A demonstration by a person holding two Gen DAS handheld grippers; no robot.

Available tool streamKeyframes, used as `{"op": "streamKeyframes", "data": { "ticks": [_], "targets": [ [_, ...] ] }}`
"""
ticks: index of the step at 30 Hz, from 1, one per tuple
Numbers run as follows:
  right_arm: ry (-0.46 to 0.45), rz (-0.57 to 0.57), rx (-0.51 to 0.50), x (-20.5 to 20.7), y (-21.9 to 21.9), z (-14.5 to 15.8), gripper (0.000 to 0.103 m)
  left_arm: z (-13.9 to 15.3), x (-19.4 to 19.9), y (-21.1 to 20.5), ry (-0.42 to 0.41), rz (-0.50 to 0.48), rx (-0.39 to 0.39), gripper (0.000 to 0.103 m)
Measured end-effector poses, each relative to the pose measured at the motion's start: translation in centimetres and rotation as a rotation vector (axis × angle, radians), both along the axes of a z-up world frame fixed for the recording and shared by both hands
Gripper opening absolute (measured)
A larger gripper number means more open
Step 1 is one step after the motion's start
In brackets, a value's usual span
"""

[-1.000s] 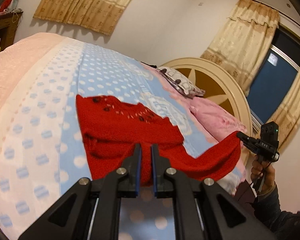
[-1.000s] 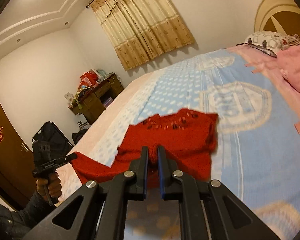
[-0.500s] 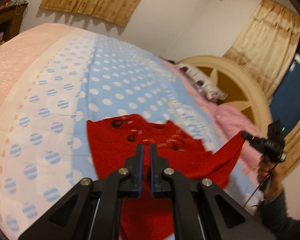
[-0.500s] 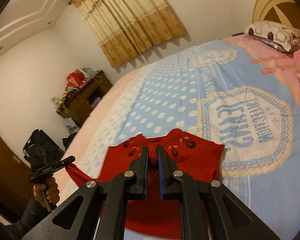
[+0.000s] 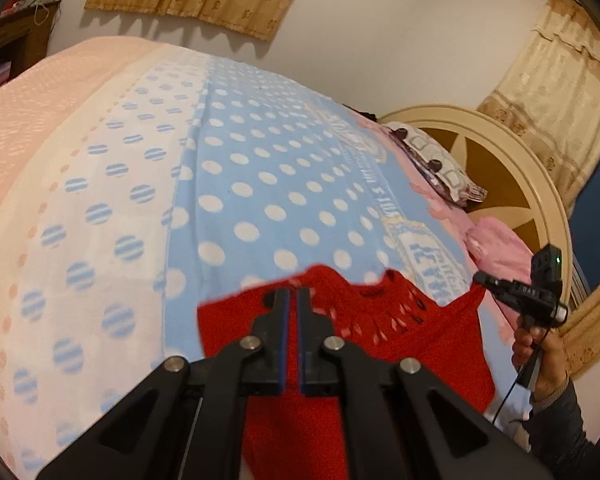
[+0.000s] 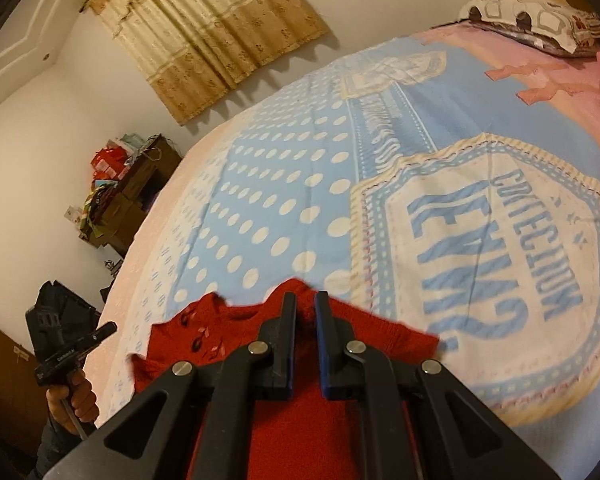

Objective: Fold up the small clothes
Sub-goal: 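Lift the hem and fold it toward the collar with both tools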

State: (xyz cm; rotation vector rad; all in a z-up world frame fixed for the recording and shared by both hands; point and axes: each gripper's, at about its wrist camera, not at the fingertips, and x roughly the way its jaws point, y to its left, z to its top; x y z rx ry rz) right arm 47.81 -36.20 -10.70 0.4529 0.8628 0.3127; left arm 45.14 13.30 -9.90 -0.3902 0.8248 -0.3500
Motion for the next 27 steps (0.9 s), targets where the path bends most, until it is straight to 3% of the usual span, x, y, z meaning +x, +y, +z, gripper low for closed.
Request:
{"op": "streamKeyframes", "data": {
  "ticks": [3, 5, 8, 10, 12, 13, 14, 17, 21, 22, 23, 24, 26, 27],
  "targets": [
    [0.026, -0.036, -0.034, 1.8, -0.6, -1.4, 0.006, -1.2, 1.7, 0.0, -0.004, -0.004, 0.023, 0.003],
    [0.09, -0.042, -0.034, 3.1, -1.2, -3.5, 0.007, -1.7, 1.1, -0.3, -0.006, -0.027, 0.023, 0.004],
    [0.11, -0.015, -0.062, 3.2, -1.3, -4.9, 0.007, -2.4, -0.4, -1.2, 0.025, -0.11, 0.069, 0.006],
    [0.103, 0.031, -0.049, 2.9, -1.0, -5.0, 0.009, -2.6, -1.5, -1.5, 0.032, -0.141, 0.115, 0.015],
    [0.084, 0.072, -0.097, 2.2, -0.1, -4.5, 0.025, -2.8, -2.7, -1.5, 0.03, -0.146, 0.137, 0.049],
    [0.078, 0.099, -0.1, 2.0, 0.3, -4.3, 0.057, -2.8, -3.3, -1.5, 0.021, -0.144, 0.145, 0.055],
    [0.072, 0.128, -0.097, 1.6, 0.8, -4.0, 0.073, -2.8, -3.7, -1.6, 0.005, -0.147, 0.154, 0.06],
    [0.052, 0.146, -0.162, 1.0, 2.1, -3.3, 0.073, -3.2, -4.0, -2.0, 0.003, -0.145, 0.16, 0.06],
    [0.098, 0.15, -0.209, 1.3, 3.2, -4.1, 0.07, -4.5, -3.4, -2.9, 0.028, -0.147, 0.187, 0.055],
    [0.1, 0.163, -0.215, 1.2, 3.5, -4.3, 0.062, -4.8, -3.4, -3.1, 0.027, -0.15, 0.194, 0.052],
    [0.108, 0.181, -0.232, 1.2, 4.0, -4.7, 0.057, -5.0, -3.4, -3.3, 0.029, -0.154, 0.201, 0.037],
    [0.12, 0.192, -0.262, 1.2, 4.5, -5.1, 0.053, -5.2, -3.3, -3.4, 0.035, -0.155, 0.217, 0.009],
    [0.143, 0.202, -0.324, 1.2, 5.2, -5.9, 0.019, -5.3, -3.2, -3.3, 0.047, -0.143, 0.231, 0.009],
    [0.141, 0.199, -0.346, 1.1, 5.3, -6.0, 0.014, -5.0, -3.3, -3.1, 0.034, -0.134, 0.225, 0.008]
  ]
}}
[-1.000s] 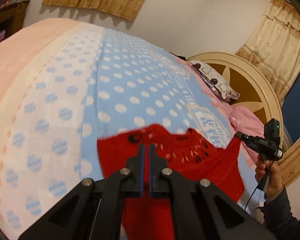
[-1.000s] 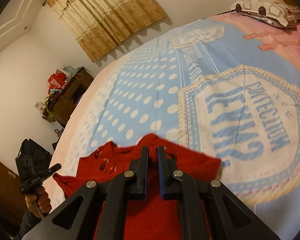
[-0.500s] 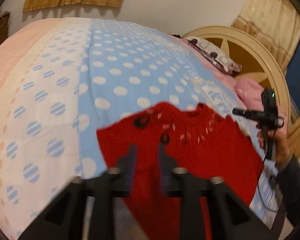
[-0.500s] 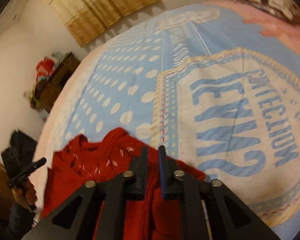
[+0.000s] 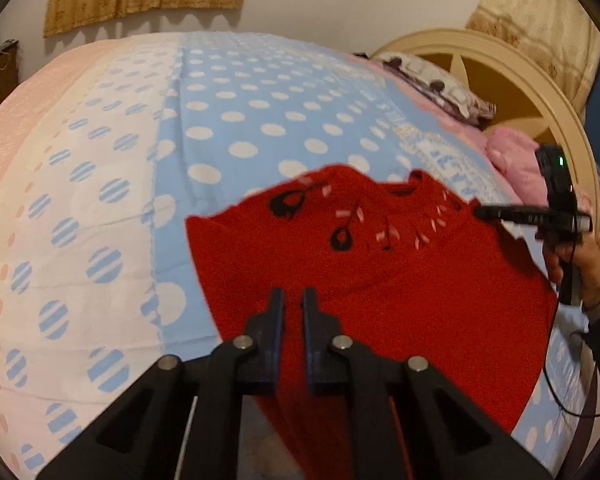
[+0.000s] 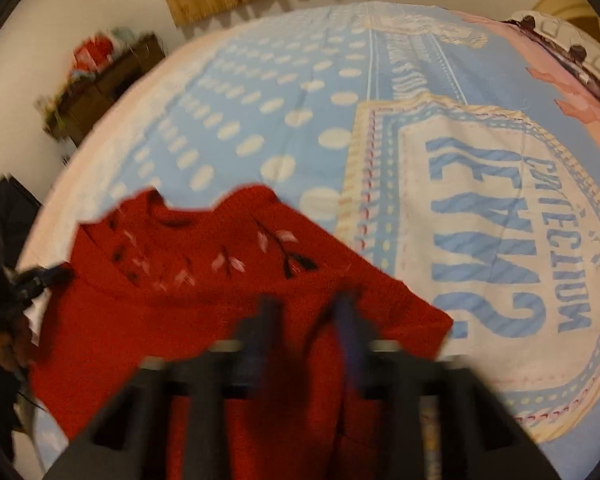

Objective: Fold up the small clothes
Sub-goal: 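Lift the hem and fold it toward the collar with both tools, then release the folded hem and press the folded sweater flat with both tools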

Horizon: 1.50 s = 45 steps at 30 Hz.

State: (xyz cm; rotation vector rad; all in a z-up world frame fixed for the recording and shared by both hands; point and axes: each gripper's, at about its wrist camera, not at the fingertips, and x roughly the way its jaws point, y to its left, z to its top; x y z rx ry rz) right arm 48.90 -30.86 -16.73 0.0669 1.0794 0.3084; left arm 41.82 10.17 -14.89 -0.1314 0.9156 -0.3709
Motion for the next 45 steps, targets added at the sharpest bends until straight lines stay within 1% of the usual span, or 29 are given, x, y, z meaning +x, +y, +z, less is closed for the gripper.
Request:
{"op": "streamKeyframes", "data": {
  "ticks": [2, 5, 8, 9, 11, 13, 16, 17, 18, 19, 20, 21, 22, 23, 24, 25, 26, 27, 29, 31, 33, 34, 35, 37, 40, 41, 43, 44, 45],
  "targets": [
    [-0.028, -0.005, 0.009, -0.4, -0.2, 0.7, 0.006, 1.5, -0.5, 0.5, -0.05, 0.017, 0.0, 0.008],
    [-0.117, -0.022, 0.026, -1.1, -0.7, 3.3, 0.006, 4.2, -0.6, 2.0, -0.113, 0.048, -0.063, 0.008],
    [-0.189, -0.044, 0.021, -0.9, -1.0, 5.7, 0.005, 6.1, 0.3, 2.8, -0.158, 0.068, -0.089, 0.008],
    [-0.197, -0.05, 0.021, -0.5, -1.0, 6.1, 0.006, 6.0, 0.9, 2.7, -0.155, 0.077, -0.08, 0.008],
    [-0.182, -0.067, 0.015, 0.5, -1.2, 5.8, 0.006, 4.8, 2.4, 2.3, -0.115, 0.081, -0.061, 0.008],
    [-0.148, -0.082, -0.017, 1.5, -1.2, 4.3, 0.006, 2.9, 3.6, 1.9, -0.081, 0.101, -0.018, 0.008],
    [-0.105, -0.104, -0.059, 2.5, -1.3, 1.6, 0.006, -0.2, 5.2, 1.7, -0.022, 0.123, -0.014, 0.008],
    [-0.081, -0.116, -0.066, 2.9, -1.6, 0.4, 0.006, -0.6, 5.2, 1.5, -0.016, 0.123, -0.001, 0.009],
    [-0.07, -0.121, -0.067, 3.0, -1.6, -0.2, 0.006, -0.9, 5.2, 1.3, -0.011, 0.126, 0.011, 0.013],
    [-0.055, -0.113, -0.057, 3.1, -1.7, -0.7, 0.006, -1.1, 5.0, 1.0, -0.005, 0.128, 0.018, 0.015],
    [-0.055, -0.105, -0.056, 3.1, -1.6, -0.8, 0.007, -1.0, 4.7, 0.9, -0.008, 0.131, 0.02, 0.015],
    [-0.062, -0.101, -0.065, 3.0, -1.6, -0.6, 0.007, -0.7, 4.3, 0.8, -0.011, 0.134, 0.022, 0.019],
    [-0.066, -0.098, -0.07, 2.8, -1.5, -0.4, 0.01, -0.3, 3.8, 0.8, -0.016, 0.133, 0.023, 0.022],
    [-0.075, -0.092, -0.079, 2.5, -1.4, 0.2, 0.023, 0.2, 3.3, 0.8, -0.027, 0.131, 0.026, 0.03],
    [-0.088, -0.093, -0.097, 2.2, -1.3, 0.7, 0.038, 0.7, 2.9, 0.9, -0.044, 0.138, 0.036, 0.045],
    [-0.107, -0.097, -0.118, 1.8, -1.2, 1.3, 0.077, 1.4, 2.3, 1.0, -0.071, 0.153, 0.053, 0.053],
    [-0.137, -0.099, -0.128, 1.2, -1.2, 2.2, 0.09, 2.1, 1.5, 1.3, -0.102, 0.168, 0.066, 0.064],
    [-0.161, -0.095, -0.119, 0.4, -1.1, 3.1, 0.09, 2.7, 0.7, 1.6, -0.125, 0.181, 0.071, 0.068],
    [-0.175, -0.06, -0.08, -1.4, -0.7, 4.4, 0.09, 3.5, -0.6, 1.9, -0.148, 0.185, 0.077, 0.068],
    [-0.187, -0.011, -0.054, -4.0, 0.4, 5.5, 0.09, 3.9, -2.5, 1.7, -0.149, 0.162, 0.087, 0.069],
    [-0.179, 0.069, -0.053, -7.3, 2.3, 6.0, 0.09, 3.9, -4.8, 0.9, -0.154, 0.119, 0.101, 0.079],
    [-0.177, 0.103, -0.054, -8.6, 3.3, 6.0, 0.09, 3.6, -6.3, 0.2, -0.162, 0.093, 0.121, 0.082],
    [-0.174, 0.148, -0.059, -10.3, 4.3, 5.9, 0.09, 3.3, -7.0, -0.4, -0.167, 0.074, 0.138, 0.085],
    [-0.163, 0.208, -0.073, -13.0, 6.0, 5.2, 0.09, 2.3, -8.3, -1.7, -0.166, 0.036, 0.181, 0.085],
    [-0.119, 0.269, -0.098, -15.1, 8.0, 3.3, 0.09, 0.4, -8.5, -3.7, -0.159, 0.022, 0.29, 0.085],
    [-0.106, 0.27, -0.113, -15.1, 8.2, 2.7, 0.09, -0.2, -8.2, -4.0, -0.152, 0.028, 0.318, 0.085],
    [-0.081, 0.229, -0.149, -14.2, 8.2, 1.3, 0.09, -1.2, -7.5, -4.3, -0.127, 0.041, 0.36, 0.085],
    [-0.066, 0.215, -0.143, -13.8, 8.0, 0.8, 0.09, -1.6, -7.2, -4.4, -0.121, 0.047, 0.368, 0.086],
    [-0.052, 0.202, -0.135, -13.4, 7.8, 0.4, 0.09, -1.7, -6.9, -4.2, -0.112, 0.051, 0.357, 0.086]
  ]
}}
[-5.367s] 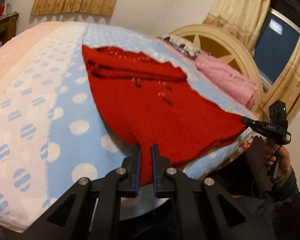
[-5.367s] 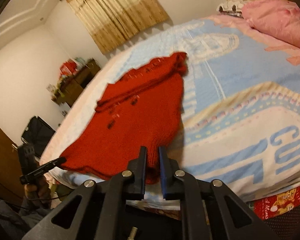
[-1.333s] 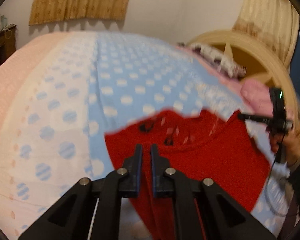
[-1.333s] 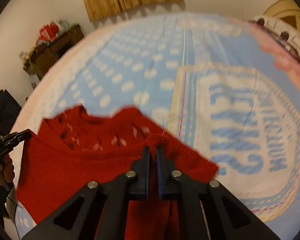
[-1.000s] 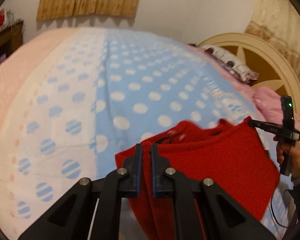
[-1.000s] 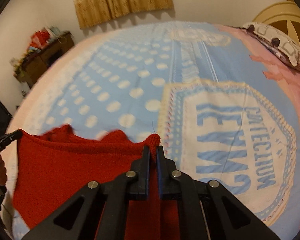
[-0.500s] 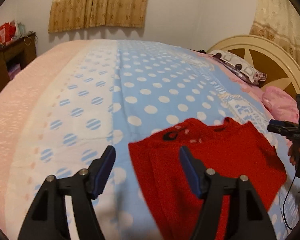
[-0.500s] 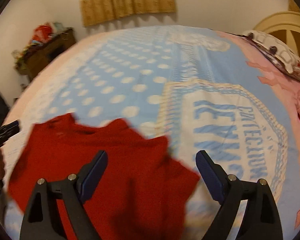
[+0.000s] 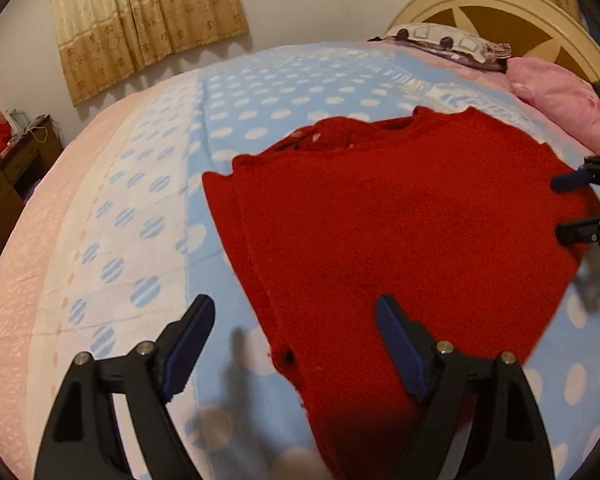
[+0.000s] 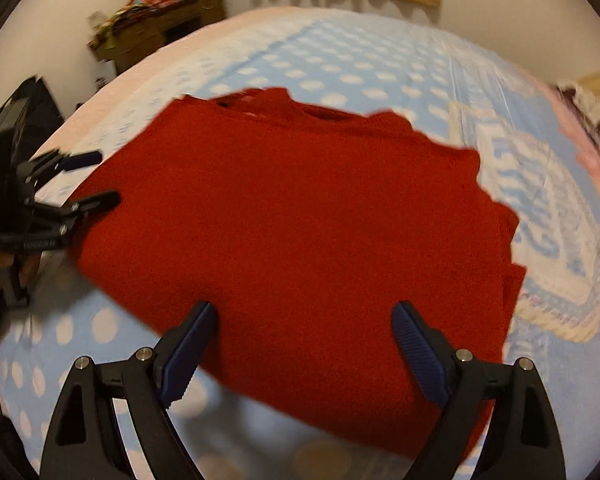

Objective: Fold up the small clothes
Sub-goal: 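Release the folded hem and press the folded sweater flat with both tools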

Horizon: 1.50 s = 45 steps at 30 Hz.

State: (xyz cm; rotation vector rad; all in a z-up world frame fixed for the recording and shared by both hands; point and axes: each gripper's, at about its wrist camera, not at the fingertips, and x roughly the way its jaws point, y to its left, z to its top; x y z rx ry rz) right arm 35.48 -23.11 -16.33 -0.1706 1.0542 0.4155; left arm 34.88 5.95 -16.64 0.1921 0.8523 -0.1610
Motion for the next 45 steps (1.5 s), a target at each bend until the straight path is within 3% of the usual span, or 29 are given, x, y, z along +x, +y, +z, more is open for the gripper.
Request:
{"op": "streamKeyframes", "data": {
  "ticks": [3, 7, 13, 16, 21, 25, 28, 30, 34, 37, 38, 40, 41, 45],
  "targets": [
    [0.045, -0.047, 0.028, 1.2, -1.1, -1.7, 0.092, -0.3, 0.5, 0.5, 0.014, 0.027, -0.021, 0.095],
    [0.001, -0.065, 0.026, 1.3, -1.1, -2.3, 0.097, -0.7, 0.5, 0.7, 0.028, 0.039, -0.048, 0.097],
    [-0.016, -0.131, 0.02, 0.8, -0.8, -0.7, 0.097, -0.8, 0.3, 0.9, 0.036, 0.051, -0.063, 0.101],
    [-0.038, -0.102, 0.043, -0.2, 0.7, 0.8, 0.097, -1.0, 0.6, 1.1, 0.04, 0.06, -0.065, 0.103],
    [-0.04, 0.034, -0.027, -1.3, 5.6, 0.3, 0.097, -1.5, 1.5, 2.0, 0.076, 0.076, -0.128, 0.103],
    [0.001, 0.009, -0.05, 0.6, 6.8, -2.4, 0.098, -1.7, 2.3, 2.5, 0.094, 0.087, -0.163, 0.103],
    [0.011, -0.012, -0.015, 1.5, 6.7, -2.3, 0.099, -1.6, 3.0, 3.3, 0.109, 0.1, -0.194, 0.103],
    [0.012, -0.009, 0.001, 1.2, 6.5, -1.3, 0.099, -0.5, 2.3, 3.1, 0.053, 0.103, -0.163, 0.103],
    [-0.073, 0.02, 0.067, 0.7, 5.8, 1.7, 0.099, 1.2, 1.5, 2.1, -0.036, 0.043, -0.125, 0.103],
    [-0.058, -0.012, -0.008, 3.1, 5.9, 0.8, 0.099, 0.1, 3.7, 1.2, -0.014, 0.085, 0.009, 0.103],
    [-0.035, -0.033, -0.027, 4.3, 5.7, -0.2, 0.099, -0.6, 4.7, 1.3, 0.011, 0.092, 0.015, 0.103],
    [0.039, -0.077, -0.045, 6.4, 5.0, -2.6, 0.099, -1.3, 6.1, 2.0, 0.038, 0.11, -0.033, 0.103],
    [0.017, -0.09, -0.012, 7.1, 4.7, -2.7, 0.099, -1.4, 6.7, 2.4, 0.046, 0.124, -0.055, 0.103],
    [-0.003, -0.139, -0.043, 9.4, 4.4, -2.7, 0.099, -1.8, 8.8, 3.4, 0.071, 0.162, -0.113, 0.103]
  ]
}}
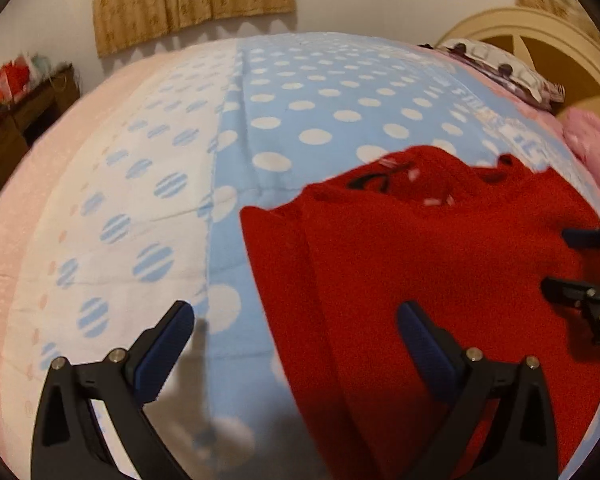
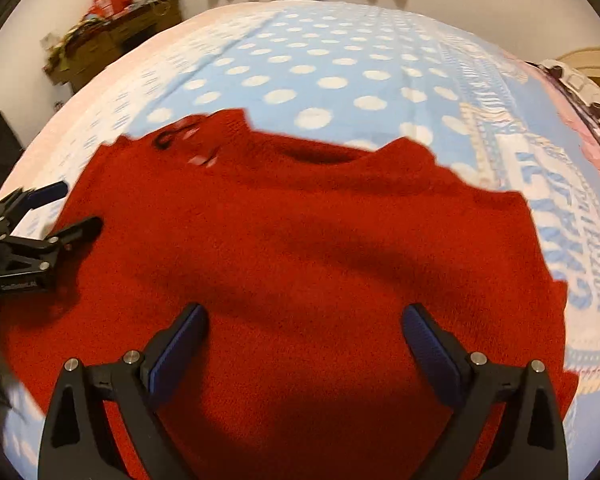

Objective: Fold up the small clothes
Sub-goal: 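Release the folded hem and press the folded sweater flat with both tools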

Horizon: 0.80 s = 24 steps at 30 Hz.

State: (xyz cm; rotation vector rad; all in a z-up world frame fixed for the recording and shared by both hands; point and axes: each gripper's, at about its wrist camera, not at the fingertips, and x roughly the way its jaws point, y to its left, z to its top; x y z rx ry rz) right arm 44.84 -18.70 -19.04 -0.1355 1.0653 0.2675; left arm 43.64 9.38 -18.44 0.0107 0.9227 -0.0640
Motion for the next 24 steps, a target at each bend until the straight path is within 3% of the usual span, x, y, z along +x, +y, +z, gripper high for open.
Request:
{"op": "streamKeyframes", "data": {
  "ticks": [2, 4, 6, 8, 10, 13, 14, 18, 20, 23, 24],
  "targets": [
    [0.003, -0.035, 0.018, 0.7, -0.7, -0.1, 0.099, 0.3, -0.3, 0.4, 0.002, 0.024, -0.041, 0.103],
    [-0.007, -0.042, 0.072, 0.1, -1.2, 0.8, 0.099, 0.4, -1.3, 0.3, -0.019, 0.016, -0.024, 0.103],
    [-0.044, -0.005, 0.176, -0.7, -1.8, 2.3, 0.099, 0.1, -1.6, 0.5, -0.021, 0.008, -0.031, 0.103],
    [-0.059, -0.018, 0.171, -0.4, -2.3, 3.0, 0.099, -0.1, -1.2, 1.1, -0.004, 0.032, -0.082, 0.103],
    [-0.011, -0.039, 0.2, 1.1, -2.9, 2.5, 0.099, -0.2, -1.1, 1.6, -0.008, 0.057, -0.112, 0.103],
    [0.114, -0.015, 0.431, 3.4, -3.7, 1.2, 0.099, -0.2, -1.4, 1.4, -0.02, 0.054, -0.101, 0.103],
    [0.141, -0.014, 0.432, 4.2, -3.6, 0.5, 0.099, -0.2, -1.5, 1.5, -0.02, 0.055, -0.105, 0.103],
    [0.073, -0.072, 0.418, 5.8, -4.7, 0.6, 0.098, -0.3, -1.4, 1.5, -0.021, 0.056, -0.1, 0.103],
    [0.011, -0.143, 0.319, 6.6, -5.5, 0.8, 0.098, -0.3, -1.3, 1.5, -0.022, 0.056, -0.094, 0.103],
    [0.0, -0.136, 0.321, 6.7, -5.8, 1.1, 0.098, -0.3, -1.3, 1.4, -0.021, 0.056, -0.099, 0.103],
    [-0.018, -0.125, 0.281, 6.1, -5.5, 1.6, 0.098, -0.2, -1.3, 1.5, -0.022, 0.059, -0.1, 0.103]
  ]
}}
